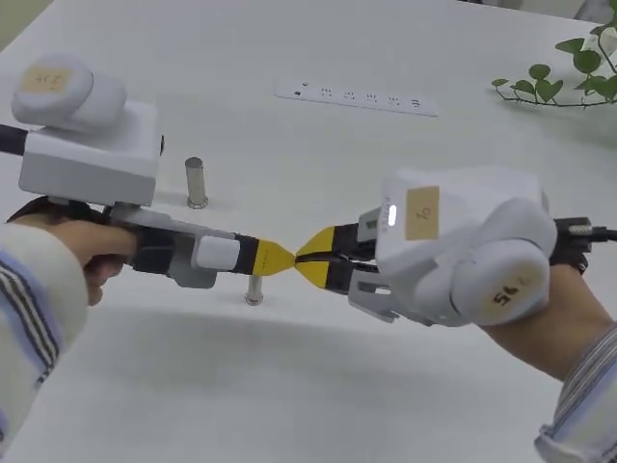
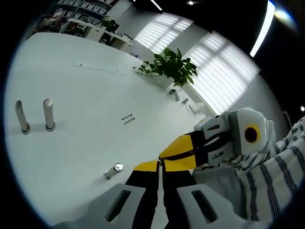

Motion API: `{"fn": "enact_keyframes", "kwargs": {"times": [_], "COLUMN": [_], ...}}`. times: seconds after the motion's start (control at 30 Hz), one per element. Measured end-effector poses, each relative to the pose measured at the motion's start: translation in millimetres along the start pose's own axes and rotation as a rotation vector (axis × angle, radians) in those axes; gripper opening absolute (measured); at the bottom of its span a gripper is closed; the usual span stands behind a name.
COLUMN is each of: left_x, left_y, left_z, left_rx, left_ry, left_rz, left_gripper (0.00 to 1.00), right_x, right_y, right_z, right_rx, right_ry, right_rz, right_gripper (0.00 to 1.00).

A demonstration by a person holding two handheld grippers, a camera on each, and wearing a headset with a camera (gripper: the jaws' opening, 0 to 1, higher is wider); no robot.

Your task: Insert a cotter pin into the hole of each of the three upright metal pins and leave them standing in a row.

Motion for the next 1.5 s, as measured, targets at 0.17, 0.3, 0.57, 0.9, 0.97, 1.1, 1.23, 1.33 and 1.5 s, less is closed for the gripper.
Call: {"fn": "enact_keyframes", "kwargs": {"times": [0.17,0.3,0.57,0.9,0.97,1.1,1.23,1.33,1.5], "left_x": [0.9,1.7,4.3,14.2,17.7,22.4,24.8,29.0,32.7], "left_y": [1.5,1.1,4.3,10.6,11.2,11.3,14.1,14.7,14.2], "left_z": [-2.4,-3.4,-1.8,2.0,2.8,2.5,3.5,4.8,9.1], "left_rx": [0.018,0.021,0.018,0.018,0.019,0.031,0.039,0.044,0.026], "left_ry": [-0.011,-0.019,-0.116,-0.358,-0.402,-0.449,-0.478,-0.502,-0.502], "left_rz": [0.006,0.011,0.029,0.095,0.107,0.140,0.165,0.185,0.201], "left_gripper": [0.00,0.00,0.00,0.00,0.00,0.00,0.00,0.00,0.00], "right_x": [1.5,1.0,0.9,-0.7,-3.9,-7.0,-11.3,-14.7,-20.3], "right_y": [1.9,2.3,4.7,10.9,11.5,13.0,13.5,13.4,13.0], "right_z": [-1.8,-2.8,-0.5,0.5,-0.1,-1.0,-0.9,-1.2,-3.1], "right_rx": [0.026,0.047,0.068,0.192,0.209,0.220,0.221,0.224,0.229], "right_ry": [0.027,-0.010,-0.060,-0.306,-0.343,-0.365,-0.382,-0.387,-0.398], "right_rz": [0.012,0.000,-0.010,-0.089,-0.120,-0.146,-0.178,-0.198,-0.227], "right_gripper": [0.04,0.09,0.18,0.21,0.20,0.19,0.13,0.11,0.07]}}
Point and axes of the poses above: the centre of the closed fingertips' face, and the gripper's own axes: y roughly backward along the fingers, x roughly to its right, z roughly out of its underside, the point moved 3 cm from there along y, roughly backward along the fingers, and after that the axes turned 3 degrees about x, right-handed, at the moved point
